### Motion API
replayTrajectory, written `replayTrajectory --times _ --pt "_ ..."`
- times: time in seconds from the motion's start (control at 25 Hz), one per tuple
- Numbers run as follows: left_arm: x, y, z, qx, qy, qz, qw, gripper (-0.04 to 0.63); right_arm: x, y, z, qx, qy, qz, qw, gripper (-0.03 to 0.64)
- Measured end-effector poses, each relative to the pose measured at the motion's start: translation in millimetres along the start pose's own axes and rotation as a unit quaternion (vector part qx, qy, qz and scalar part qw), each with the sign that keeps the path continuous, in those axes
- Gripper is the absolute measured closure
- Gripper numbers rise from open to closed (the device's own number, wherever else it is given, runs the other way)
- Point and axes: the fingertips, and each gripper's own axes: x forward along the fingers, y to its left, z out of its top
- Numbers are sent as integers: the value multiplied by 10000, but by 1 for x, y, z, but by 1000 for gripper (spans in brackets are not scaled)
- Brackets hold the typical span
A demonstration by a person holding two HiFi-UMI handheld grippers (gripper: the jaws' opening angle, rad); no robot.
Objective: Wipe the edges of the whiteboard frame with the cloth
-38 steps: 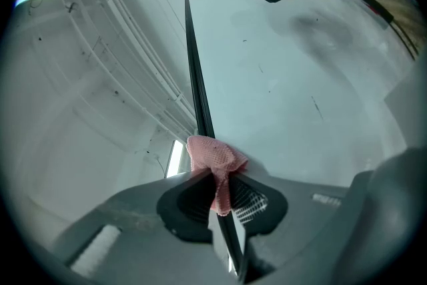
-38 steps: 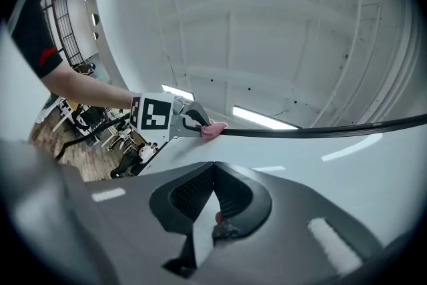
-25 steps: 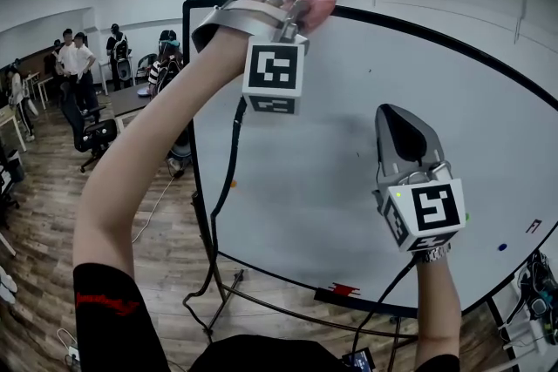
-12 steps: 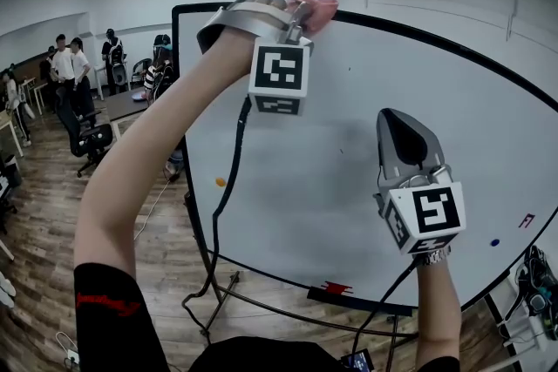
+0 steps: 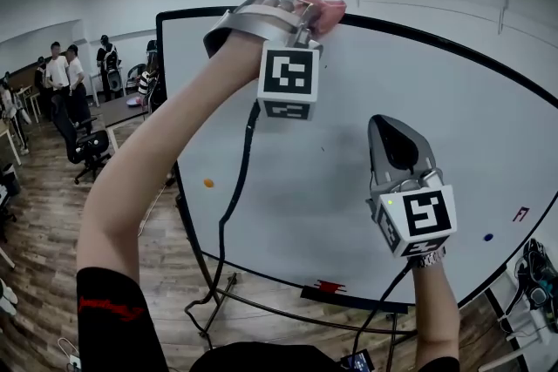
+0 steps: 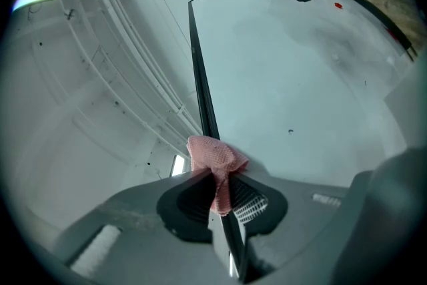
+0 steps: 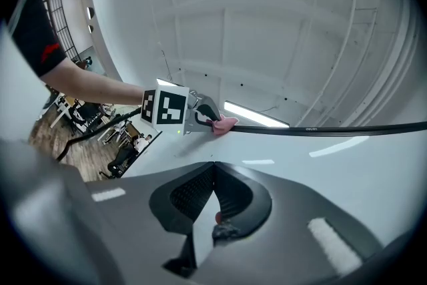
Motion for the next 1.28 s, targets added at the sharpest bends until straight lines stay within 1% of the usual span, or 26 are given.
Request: replayTrajectory --times 0.28,0.56,0.68,0.84,1.08,1.28 --pt "3 5 27 -30 -62 9 10000 549 -12 -16 -8 82 68 -32 9999 615" --pt "4 11 46 -104 -229 50 9997 549 -16 -15 -14 103 140 -67 9998 615" --pt "5 11 52 -95 -298 69 9995 549 -15 -18 -20 162 179 -165 9996 615" --pt "4 12 50 -122 -399 71 9991 551 -7 -11 -18 203 243 -290 9991 615" --pt "5 12 56 -157 -424 34 9990 551 -2 -7 -20 123 377 -478 9981 615" --pt "8 10 64 -161 -425 138 9989 551 -7 -7 -27 176 389 -635 9971 615"
